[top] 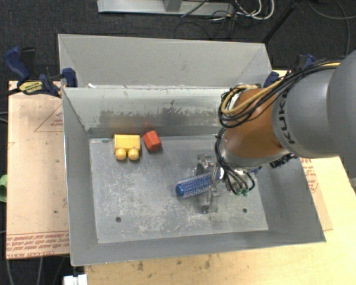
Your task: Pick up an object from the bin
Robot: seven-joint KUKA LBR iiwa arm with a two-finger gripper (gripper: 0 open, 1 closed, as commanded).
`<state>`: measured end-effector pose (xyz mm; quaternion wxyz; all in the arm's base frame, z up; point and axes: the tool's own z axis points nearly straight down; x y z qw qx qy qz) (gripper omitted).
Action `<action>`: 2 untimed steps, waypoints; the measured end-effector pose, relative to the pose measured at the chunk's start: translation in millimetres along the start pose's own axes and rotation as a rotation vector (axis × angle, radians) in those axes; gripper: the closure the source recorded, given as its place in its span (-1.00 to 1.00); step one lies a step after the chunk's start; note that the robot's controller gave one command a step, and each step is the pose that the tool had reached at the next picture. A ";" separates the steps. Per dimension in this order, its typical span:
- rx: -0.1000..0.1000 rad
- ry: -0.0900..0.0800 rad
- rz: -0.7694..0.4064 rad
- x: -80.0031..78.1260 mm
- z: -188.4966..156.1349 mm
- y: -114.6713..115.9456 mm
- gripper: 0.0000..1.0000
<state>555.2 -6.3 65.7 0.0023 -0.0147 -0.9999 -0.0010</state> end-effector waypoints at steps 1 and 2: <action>0.001 -0.004 -0.001 -0.3 -0.1 0.5 -1.00; 0.001 -0.005 -0.002 -0.6 -0.2 0.7 -1.00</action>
Offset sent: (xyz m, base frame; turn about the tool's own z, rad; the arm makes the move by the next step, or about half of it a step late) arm 0.0000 0.0000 0.0000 0.0000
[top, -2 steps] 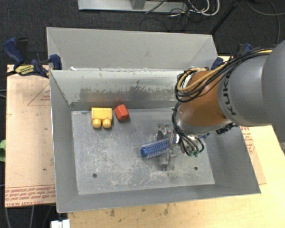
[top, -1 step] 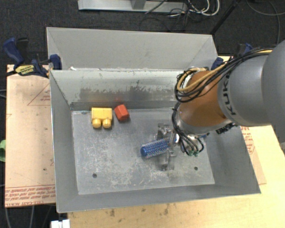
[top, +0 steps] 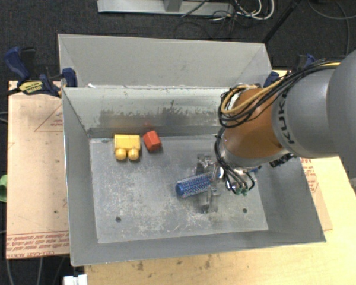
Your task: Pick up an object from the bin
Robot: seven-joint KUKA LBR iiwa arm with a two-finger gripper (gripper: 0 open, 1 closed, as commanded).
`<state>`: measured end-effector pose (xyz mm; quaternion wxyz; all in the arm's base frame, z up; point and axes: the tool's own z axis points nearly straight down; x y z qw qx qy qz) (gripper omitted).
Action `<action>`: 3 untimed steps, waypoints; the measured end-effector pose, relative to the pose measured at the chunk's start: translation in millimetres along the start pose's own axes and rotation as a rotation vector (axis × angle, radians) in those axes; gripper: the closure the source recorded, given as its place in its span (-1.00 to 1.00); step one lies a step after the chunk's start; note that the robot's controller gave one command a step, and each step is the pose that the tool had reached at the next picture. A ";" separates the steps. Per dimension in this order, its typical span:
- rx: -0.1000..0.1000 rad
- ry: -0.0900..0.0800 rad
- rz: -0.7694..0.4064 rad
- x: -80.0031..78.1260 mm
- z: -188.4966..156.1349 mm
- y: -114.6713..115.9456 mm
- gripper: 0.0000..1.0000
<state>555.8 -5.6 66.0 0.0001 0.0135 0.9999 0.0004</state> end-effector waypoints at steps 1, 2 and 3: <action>0.000 0.000 -0.001 -0.3 -0.1 0.2 -1.00; 0.000 -0.001 -0.002 -0.7 -0.3 0.4 -1.00; -0.001 -0.005 -0.002 -2.3 -1.7 1.0 1.00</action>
Offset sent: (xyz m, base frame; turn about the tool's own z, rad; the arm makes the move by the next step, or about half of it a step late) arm 0.0000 0.0000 0.0000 0.0000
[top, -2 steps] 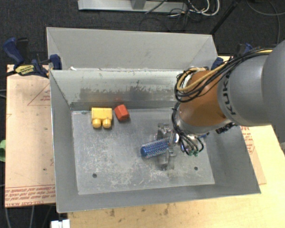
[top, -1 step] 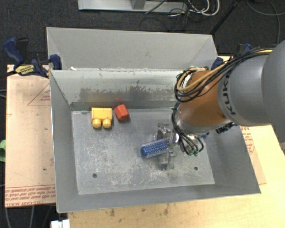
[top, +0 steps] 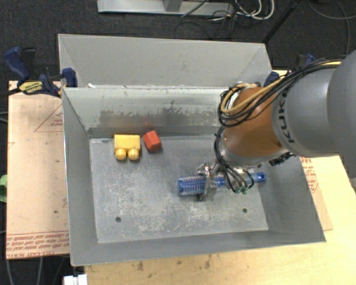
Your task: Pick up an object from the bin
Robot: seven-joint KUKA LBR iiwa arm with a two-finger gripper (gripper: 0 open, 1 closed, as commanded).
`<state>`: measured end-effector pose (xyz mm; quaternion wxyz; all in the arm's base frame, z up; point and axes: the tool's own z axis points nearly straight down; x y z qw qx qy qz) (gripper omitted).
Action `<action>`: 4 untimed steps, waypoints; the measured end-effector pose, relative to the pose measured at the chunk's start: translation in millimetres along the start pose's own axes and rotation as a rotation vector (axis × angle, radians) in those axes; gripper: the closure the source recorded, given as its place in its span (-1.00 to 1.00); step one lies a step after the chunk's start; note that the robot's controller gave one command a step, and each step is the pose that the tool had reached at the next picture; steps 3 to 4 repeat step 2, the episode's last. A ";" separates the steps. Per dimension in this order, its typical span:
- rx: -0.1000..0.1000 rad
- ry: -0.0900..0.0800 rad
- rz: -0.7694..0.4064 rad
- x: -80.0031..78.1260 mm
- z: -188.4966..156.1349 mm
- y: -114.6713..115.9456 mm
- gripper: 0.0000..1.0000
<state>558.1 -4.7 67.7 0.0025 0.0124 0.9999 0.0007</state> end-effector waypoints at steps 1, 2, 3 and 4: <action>0.000 -0.004 -0.001 -2.5 -112.6 0.5 1.00; 0.000 0.001 -0.002 -3.2 -130.1 0.6 1.00; 0.000 0.001 -0.002 -3.2 -130.1 0.6 1.00; 0.000 0.001 -0.002 -3.2 -130.1 0.6 1.00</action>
Offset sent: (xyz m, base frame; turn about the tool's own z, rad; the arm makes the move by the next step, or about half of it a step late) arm -0.0001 0.0000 0.1087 0.0000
